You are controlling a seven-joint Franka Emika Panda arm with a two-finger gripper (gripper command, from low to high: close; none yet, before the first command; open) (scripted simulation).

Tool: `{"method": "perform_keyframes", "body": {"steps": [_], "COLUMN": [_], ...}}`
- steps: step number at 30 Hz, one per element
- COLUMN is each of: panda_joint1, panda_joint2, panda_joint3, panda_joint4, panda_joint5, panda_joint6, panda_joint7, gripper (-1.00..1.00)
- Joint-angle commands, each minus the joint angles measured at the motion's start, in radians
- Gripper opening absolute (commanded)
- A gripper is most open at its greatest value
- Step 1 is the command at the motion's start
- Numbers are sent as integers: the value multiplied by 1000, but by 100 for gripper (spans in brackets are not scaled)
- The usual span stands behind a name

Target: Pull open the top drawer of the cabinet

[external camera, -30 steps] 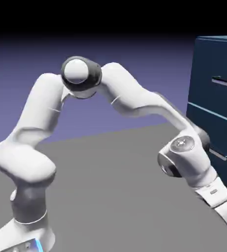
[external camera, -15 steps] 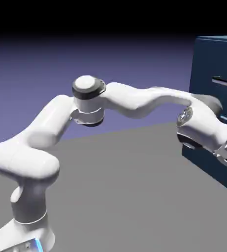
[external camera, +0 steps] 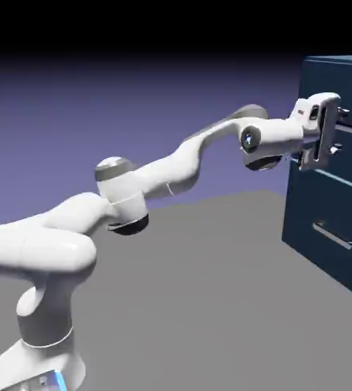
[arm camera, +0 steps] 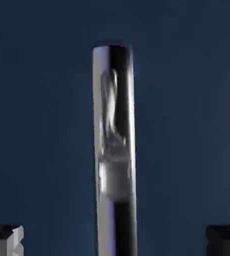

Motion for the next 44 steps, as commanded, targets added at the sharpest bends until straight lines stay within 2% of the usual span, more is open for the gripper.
{"method": "perform_keyframes", "body": {"steps": [1, 8, 9, 40, 41, 44], "panda_joint1": [-22, -166, -166, 540, 540, 604], "panda_joint2": [-4, -29, -29, 106, 106, 107], "panda_joint3": [-1, -8, -8, -16, -16, -20], "panda_joint4": [36, 273, 273, -809, -809, -882], "panda_joint5": [-6, -43, -43, -25, -25, -44], "panda_joint6": [13, 101, 101, -267, -267, -278], "panda_joint7": [11, 83, 83, -113, -113, -126], "gripper": [0, 0, -100, -100, 100, 100]}}
